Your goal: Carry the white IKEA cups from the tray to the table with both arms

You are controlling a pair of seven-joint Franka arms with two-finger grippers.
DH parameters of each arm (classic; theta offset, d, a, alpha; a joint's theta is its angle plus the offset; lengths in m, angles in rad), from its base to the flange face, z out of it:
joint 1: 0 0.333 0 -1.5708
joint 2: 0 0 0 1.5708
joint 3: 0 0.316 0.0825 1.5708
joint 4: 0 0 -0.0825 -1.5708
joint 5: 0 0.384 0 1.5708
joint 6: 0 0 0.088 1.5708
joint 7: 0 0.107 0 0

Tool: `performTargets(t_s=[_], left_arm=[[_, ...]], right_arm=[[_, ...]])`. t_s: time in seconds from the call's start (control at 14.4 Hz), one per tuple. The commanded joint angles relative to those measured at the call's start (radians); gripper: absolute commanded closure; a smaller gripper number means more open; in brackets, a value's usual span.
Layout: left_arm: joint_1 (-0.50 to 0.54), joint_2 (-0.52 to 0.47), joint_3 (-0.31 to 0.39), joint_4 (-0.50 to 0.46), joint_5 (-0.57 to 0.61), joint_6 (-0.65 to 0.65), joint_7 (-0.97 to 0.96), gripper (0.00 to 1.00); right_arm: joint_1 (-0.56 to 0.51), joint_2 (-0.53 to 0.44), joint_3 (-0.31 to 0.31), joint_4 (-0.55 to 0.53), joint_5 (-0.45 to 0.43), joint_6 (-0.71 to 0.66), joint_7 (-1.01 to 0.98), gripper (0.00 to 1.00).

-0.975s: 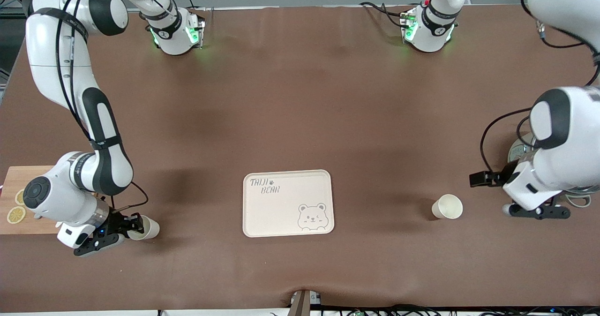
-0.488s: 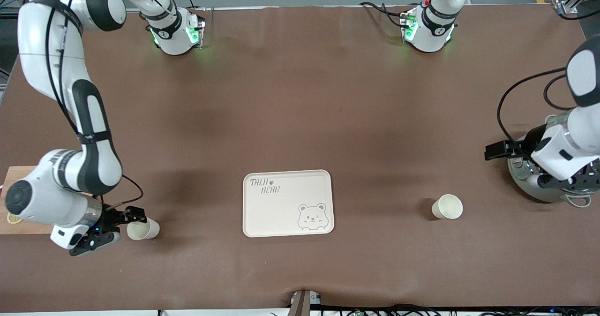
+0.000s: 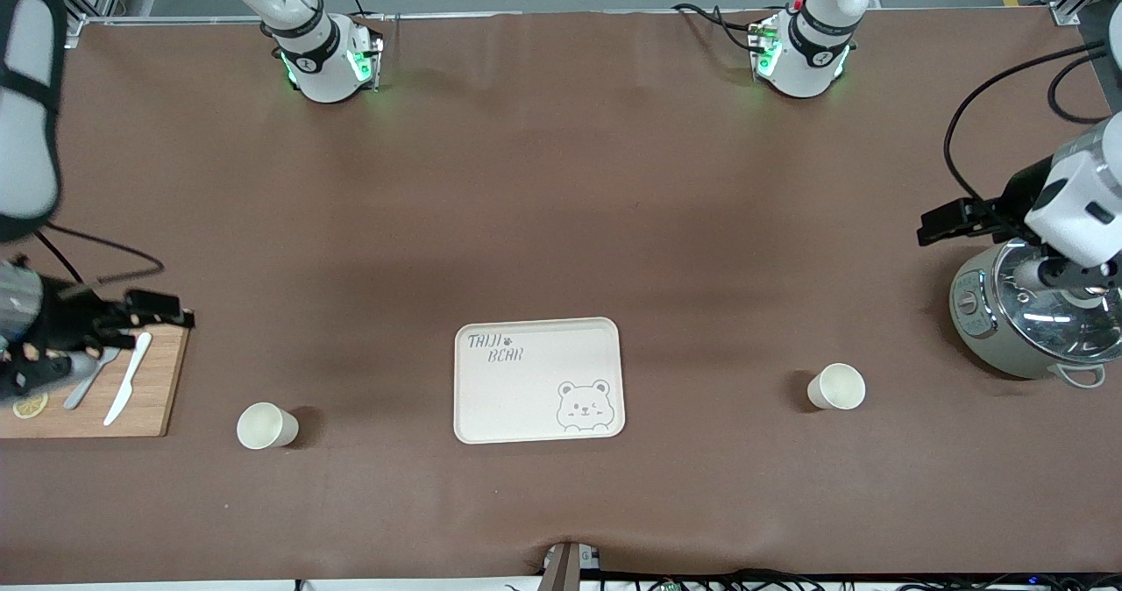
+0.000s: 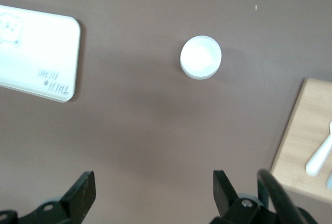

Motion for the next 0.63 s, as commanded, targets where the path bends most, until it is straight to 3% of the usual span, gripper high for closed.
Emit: performTargets(t_s=[0.0, 0.21, 0.42, 0.56], left_arm=[[-0.001, -0.064, -0.007, -0.019, 0.027, -0.016, -0.011, 0.0], [0.006, -0.084, -0.007, -0.015, 0.024, -0.015, -0.01, 0.0], [0.008, -0.1, -0.007, -0.013, 0.026, -0.015, -0.01, 0.0], [0.003, -0.106, -0.008, -0.013, 0.026, -0.015, -0.011, 0.0]], right_arm=[[-0.004, -0.173, 0.01, -0.18, -0.056, -0.002, 0.063, 0.0], [-0.01, -0.295, 0.008, -0.321, -0.086, 0.048, 0.079, 0.0], [-0.008, -0.485, 0.01, -0.534, -0.142, 0.165, 0.143, 0.0], [-0.012, -0.58, 0.008, -0.583, -0.149, 0.153, 0.178, 0.0]])
